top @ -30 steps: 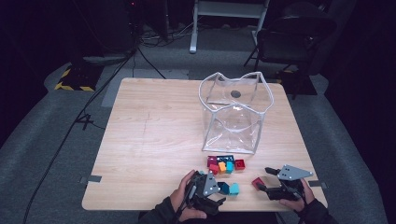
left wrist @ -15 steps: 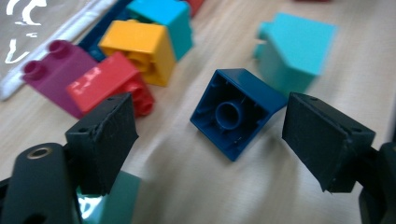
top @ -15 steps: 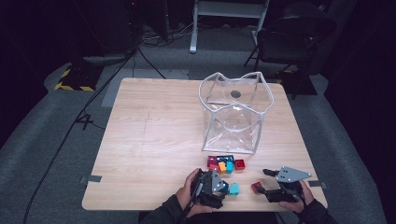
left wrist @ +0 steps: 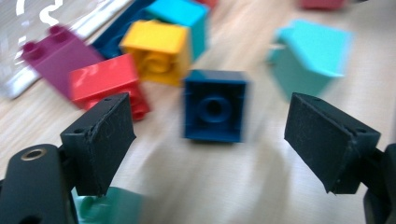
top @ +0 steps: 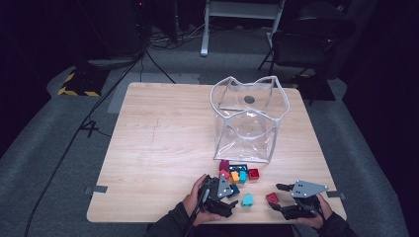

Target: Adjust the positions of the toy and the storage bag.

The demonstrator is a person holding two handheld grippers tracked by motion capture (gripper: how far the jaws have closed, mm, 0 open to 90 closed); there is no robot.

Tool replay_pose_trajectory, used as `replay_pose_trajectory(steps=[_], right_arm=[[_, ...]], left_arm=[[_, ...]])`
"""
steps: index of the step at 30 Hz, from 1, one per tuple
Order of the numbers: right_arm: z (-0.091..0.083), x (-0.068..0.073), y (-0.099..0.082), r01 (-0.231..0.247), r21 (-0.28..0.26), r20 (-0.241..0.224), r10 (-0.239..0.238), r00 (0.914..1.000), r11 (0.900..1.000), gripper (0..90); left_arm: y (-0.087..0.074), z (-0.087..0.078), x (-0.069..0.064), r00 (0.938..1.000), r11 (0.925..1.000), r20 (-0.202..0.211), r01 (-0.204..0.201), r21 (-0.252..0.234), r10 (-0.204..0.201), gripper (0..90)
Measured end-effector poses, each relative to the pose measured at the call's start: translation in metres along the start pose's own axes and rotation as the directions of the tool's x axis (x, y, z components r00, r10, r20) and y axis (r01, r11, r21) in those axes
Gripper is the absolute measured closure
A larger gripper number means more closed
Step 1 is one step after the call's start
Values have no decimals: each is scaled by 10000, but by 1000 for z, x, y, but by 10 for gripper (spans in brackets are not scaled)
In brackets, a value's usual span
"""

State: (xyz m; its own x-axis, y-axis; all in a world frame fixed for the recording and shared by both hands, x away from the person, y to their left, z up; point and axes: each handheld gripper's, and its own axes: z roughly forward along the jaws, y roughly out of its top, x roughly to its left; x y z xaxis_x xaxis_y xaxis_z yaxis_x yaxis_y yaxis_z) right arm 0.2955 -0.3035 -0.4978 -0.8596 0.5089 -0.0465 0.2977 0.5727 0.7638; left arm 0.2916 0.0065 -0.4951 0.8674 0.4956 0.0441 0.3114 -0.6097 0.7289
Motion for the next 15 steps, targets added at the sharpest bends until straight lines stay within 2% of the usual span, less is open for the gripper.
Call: replay_pose_trajectory(steps=[6, 11, 12, 13, 15], right_arm=[[5, -2, -3, -12, 249, 82, 10, 10000, 9997, 303], [7, -5, -3, -234, 369, 363, 220, 9991, 9990, 301], [7, -7, -3, -286, 361, 461, 269, 9986, 9989, 299], [7, -8, -4, -344, 345, 506, 326, 9982, 9988, 299], [7, -9, -4, -410, 320, 551, 392, 9977, 9986, 298]], left_arm=[[4, 0, -12, 9995, 9997, 225, -237, -91, 239, 159], [9, 11, -18, 9997, 9997, -170, -201, -122, 199, 164], [11, 16, -17, 9986, 9999, -516, -129, -44, 126, 166], [12, 19, -16, 9976, 10000, -685, -34, -52, 30, 168], [13, 22, -15, 9975, 10000, -699, 33, -32, -35, 167]])
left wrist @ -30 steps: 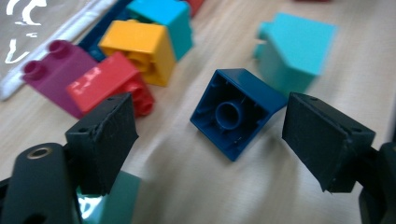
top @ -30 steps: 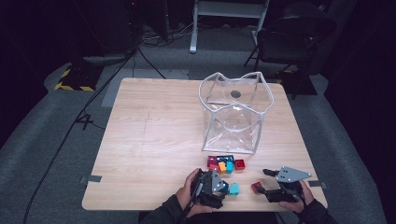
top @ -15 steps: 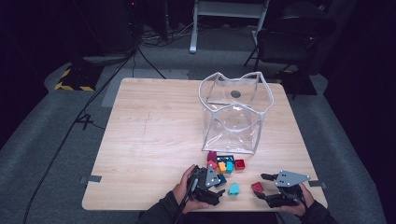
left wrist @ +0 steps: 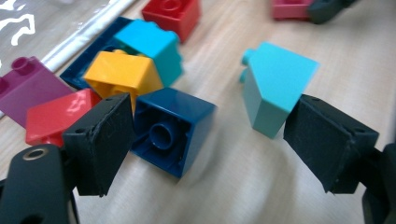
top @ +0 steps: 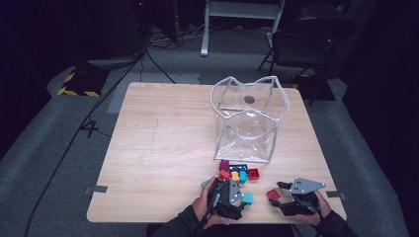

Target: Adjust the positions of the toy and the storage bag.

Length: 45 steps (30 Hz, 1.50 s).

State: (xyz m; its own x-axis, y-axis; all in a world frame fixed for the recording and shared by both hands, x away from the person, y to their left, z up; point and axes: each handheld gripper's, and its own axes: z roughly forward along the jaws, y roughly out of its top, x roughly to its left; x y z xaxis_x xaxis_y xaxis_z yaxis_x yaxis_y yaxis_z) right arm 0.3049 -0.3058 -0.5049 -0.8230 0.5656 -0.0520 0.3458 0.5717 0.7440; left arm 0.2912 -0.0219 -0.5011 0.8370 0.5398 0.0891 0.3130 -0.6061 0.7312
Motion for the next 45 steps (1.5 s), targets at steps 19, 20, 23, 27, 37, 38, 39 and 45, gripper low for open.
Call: replay_pose_trajectory(steps=[19, 20, 23, 27, 37, 38, 39, 45], right_arm=[[2, -3, 1, -329, 0, 122, 329, 9994, 9995, 287], [2, -3, 1, -365, -2, 129, 365, 9993, 9993, 288], [2, -3, 1, -441, -2, 142, 441, 9989, 9990, 299], [3, -4, 1, -488, -11, 123, 488, 9987, 9988, 314], [4, -5, 3, -581, -89, 136, 582, 9982, 9983, 413], [4, -5, 3, -583, -93, 133, 584, 9982, 9983, 417], [4, -5, 3, -578, -99, 134, 580, 9982, 9983, 426], [5, -5, 4, -542, -133, 61, 543, 9985, 9984, 475]], left_arm=[[-2, -21, 32, 9997, 9998, 179, 149, 134, -152, 159], [-6, -29, 37, 9994, 9998, 293, 164, 145, -168, 159], [-14, -40, 43, 9995, 9996, 274, 152, 250, -159, 159], [-25, -51, 50, 9998, 9989, 130, 148, 448, -154, 159], [-76, -79, 76, 9963, 9898, -315, 827, 1163, -795, 160], [-80, -81, 78, 9958, 9885, -359, 880, 1229, -842, 160], [-83, -82, 80, 9947, 9873, -405, 991, 1242, -948, 160], [-98, -92, 90, 9899, 9839, -306, 1406, 1103, -1381, 155]])
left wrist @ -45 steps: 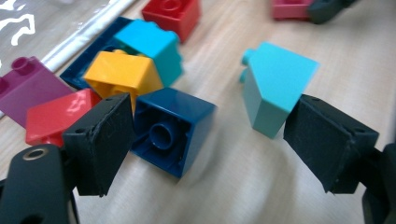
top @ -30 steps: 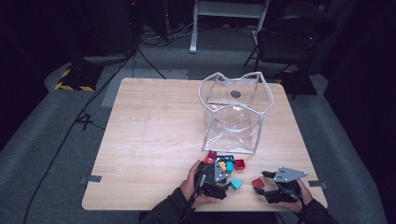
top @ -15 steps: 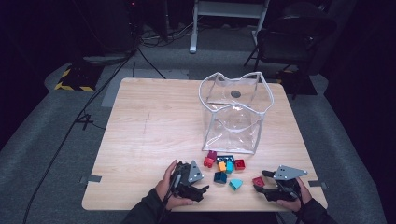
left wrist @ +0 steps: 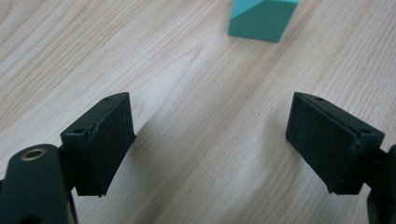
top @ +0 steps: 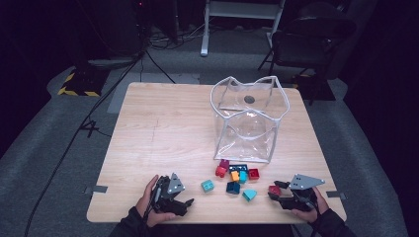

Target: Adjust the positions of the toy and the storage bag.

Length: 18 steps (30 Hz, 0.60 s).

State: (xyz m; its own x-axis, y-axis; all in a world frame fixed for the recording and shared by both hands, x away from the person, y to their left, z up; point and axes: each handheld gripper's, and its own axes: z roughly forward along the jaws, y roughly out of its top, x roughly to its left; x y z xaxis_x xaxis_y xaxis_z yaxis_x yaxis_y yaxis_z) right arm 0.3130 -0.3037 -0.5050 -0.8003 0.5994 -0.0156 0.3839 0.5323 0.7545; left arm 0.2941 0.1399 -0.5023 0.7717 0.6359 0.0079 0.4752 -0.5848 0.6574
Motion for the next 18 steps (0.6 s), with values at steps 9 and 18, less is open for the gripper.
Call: replay_pose_trajectory(steps=[9, 18], right_arm=[[2, -4, 2, -12, -44, 255, 13, 9997, 10000, 481], [6, -13, 6, -68, -52, 569, 71, 9984, 10000, 483]], left_arm=[[-13, -5, 13, 9989, 9985, -107, 454, -307, -457, 108], [-16, -7, 17, 9972, 9974, -301, 684, -229, -691, 74]])
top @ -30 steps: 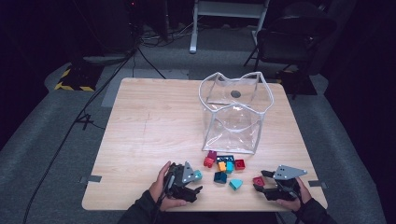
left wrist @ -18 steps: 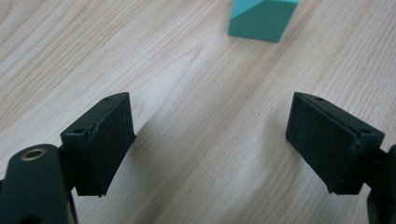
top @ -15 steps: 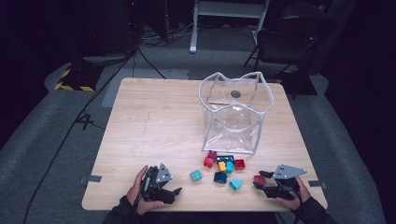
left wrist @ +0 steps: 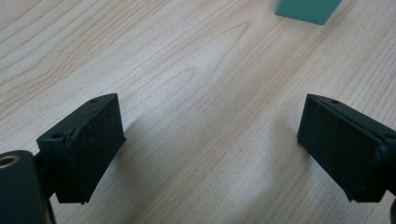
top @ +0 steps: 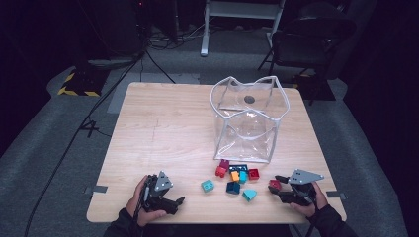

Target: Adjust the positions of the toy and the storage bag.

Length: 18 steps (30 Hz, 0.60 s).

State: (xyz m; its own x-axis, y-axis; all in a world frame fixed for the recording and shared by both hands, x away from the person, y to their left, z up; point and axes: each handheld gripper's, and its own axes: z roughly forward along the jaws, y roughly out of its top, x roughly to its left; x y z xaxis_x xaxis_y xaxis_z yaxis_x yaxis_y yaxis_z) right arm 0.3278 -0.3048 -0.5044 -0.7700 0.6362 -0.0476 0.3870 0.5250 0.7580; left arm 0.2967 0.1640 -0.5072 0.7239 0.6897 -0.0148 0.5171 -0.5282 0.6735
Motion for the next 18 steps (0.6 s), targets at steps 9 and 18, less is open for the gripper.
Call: replay_pose_trajectory(steps=[9, 18], right_arm=[[0, -9, 3, -263, -302, 253, 271, 9993, 9992, 483], [-5, -18, 2, -589, -534, 626, 622, 9961, 9968, 483]], left_arm=[[0, 0, 0, 9999, 10000, -79, 76, 10, -76, 70], [0, -1, 1, 10000, 10000, -50, 36, 30, -36, 71]])
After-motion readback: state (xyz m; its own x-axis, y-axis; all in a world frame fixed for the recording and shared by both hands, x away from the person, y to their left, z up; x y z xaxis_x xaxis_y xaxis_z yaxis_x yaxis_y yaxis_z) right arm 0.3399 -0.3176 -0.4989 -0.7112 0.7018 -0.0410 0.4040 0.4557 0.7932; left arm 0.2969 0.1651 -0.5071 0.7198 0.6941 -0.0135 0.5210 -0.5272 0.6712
